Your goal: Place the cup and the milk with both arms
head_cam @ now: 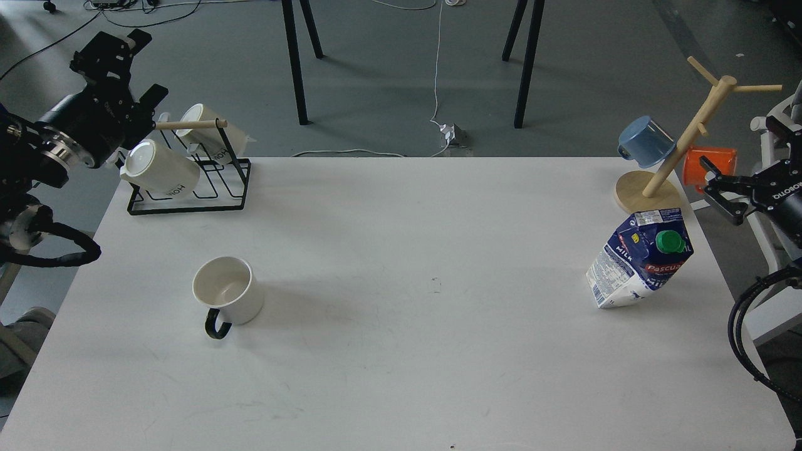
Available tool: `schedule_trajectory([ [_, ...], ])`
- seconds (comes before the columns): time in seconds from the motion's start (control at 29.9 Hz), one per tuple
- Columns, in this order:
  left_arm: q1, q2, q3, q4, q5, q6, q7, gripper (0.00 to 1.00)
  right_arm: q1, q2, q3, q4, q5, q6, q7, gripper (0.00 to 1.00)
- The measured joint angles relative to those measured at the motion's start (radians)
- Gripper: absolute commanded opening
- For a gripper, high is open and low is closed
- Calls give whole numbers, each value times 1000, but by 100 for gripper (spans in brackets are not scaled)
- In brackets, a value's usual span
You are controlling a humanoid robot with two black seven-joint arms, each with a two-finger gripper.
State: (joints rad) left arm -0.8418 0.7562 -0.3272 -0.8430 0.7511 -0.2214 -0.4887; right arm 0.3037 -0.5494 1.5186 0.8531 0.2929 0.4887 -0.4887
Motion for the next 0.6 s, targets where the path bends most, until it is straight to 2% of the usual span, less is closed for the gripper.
schedule_trajectory([
  [0.6, -1, 11, 4, 26, 9, -4, 0, 100, -12, 0, -1, 1, 0, 0, 0, 98],
])
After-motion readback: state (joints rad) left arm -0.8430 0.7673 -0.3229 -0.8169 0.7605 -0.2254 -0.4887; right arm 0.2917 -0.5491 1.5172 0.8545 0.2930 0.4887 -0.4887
